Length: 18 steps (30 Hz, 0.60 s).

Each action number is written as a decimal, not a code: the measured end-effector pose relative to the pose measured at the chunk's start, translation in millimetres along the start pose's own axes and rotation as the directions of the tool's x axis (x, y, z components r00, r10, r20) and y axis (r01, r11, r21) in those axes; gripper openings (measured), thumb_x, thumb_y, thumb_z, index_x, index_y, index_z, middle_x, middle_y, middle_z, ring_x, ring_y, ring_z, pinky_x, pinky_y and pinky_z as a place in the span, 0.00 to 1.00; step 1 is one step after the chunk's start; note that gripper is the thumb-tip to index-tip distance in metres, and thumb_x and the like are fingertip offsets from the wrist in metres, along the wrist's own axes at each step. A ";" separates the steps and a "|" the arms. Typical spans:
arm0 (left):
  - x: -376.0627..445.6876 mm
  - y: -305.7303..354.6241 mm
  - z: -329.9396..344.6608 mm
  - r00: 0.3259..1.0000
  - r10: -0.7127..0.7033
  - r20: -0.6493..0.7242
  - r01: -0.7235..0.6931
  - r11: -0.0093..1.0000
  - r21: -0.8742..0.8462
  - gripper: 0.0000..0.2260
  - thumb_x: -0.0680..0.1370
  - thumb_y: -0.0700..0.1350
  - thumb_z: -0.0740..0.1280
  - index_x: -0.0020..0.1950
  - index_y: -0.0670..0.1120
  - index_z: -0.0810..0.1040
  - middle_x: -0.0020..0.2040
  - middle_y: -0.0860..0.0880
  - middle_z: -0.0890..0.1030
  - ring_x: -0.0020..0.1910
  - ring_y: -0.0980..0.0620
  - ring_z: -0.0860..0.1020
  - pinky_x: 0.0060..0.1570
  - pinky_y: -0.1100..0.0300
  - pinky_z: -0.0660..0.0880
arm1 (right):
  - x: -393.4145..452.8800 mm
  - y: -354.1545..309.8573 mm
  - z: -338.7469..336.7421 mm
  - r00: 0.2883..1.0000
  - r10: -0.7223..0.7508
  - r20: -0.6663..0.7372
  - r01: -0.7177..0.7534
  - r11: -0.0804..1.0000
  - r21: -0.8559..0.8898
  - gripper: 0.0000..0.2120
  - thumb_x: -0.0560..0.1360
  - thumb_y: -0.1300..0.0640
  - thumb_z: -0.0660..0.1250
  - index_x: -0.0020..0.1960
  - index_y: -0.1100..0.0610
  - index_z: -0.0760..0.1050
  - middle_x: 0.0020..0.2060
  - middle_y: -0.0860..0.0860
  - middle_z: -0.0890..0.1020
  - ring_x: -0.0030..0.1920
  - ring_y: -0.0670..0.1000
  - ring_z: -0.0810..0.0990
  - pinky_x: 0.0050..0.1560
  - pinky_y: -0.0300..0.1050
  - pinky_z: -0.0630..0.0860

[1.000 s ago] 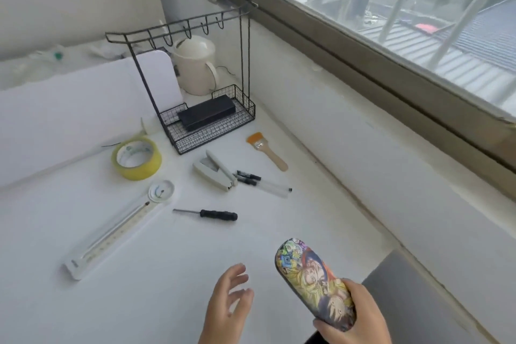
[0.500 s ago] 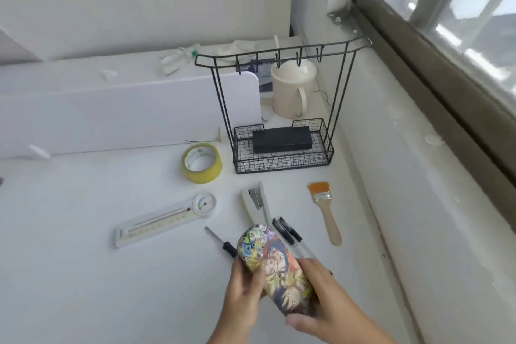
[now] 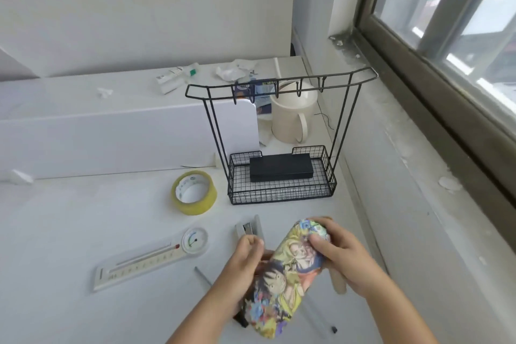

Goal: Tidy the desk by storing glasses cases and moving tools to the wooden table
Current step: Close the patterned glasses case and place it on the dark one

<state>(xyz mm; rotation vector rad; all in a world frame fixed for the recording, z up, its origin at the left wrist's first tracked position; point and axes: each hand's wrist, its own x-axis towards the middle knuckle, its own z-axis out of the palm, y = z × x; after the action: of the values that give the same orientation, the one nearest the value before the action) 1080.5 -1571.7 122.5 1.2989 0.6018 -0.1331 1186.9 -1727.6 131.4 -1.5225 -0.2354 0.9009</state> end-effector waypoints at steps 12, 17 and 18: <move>103.2 34.3 -16.1 0.904 0.335 -0.265 -0.261 0.924 0.280 0.24 0.70 0.33 0.68 0.64 0.43 0.67 0.45 0.57 0.77 0.39 0.67 0.77 0.37 0.82 0.70 | 105.6 -22.2 -15.6 0.810 -0.241 -0.535 0.070 0.945 -0.319 0.15 0.73 0.55 0.65 0.57 0.61 0.72 0.51 0.61 0.79 0.45 0.55 0.80 0.41 0.43 0.80; 161.5 52.7 -30.7 0.886 0.370 -0.279 -0.197 0.846 0.495 0.27 0.68 0.40 0.72 0.65 0.43 0.67 0.54 0.44 0.81 0.48 0.49 0.79 0.48 0.67 0.74 | 147.6 -41.1 -18.9 0.823 -0.289 -0.488 0.011 0.868 -0.496 0.25 0.70 0.57 0.69 0.63 0.64 0.67 0.62 0.62 0.69 0.58 0.56 0.71 0.56 0.33 0.67; 169.1 55.7 -31.9 0.883 0.372 -0.285 -0.183 0.834 0.521 0.27 0.68 0.40 0.72 0.65 0.42 0.68 0.53 0.44 0.81 0.48 0.48 0.79 0.50 0.61 0.74 | 153.2 -42.8 -20.1 0.834 -0.282 -0.475 0.004 0.862 -0.506 0.27 0.69 0.58 0.70 0.64 0.64 0.65 0.64 0.61 0.68 0.61 0.56 0.70 0.59 0.38 0.67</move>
<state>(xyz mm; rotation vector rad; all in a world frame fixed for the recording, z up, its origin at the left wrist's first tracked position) 1235.0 -1486.2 83.6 1.9148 0.7189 0.2390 1317.9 -1638.1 108.4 -2.1354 -0.1724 0.2559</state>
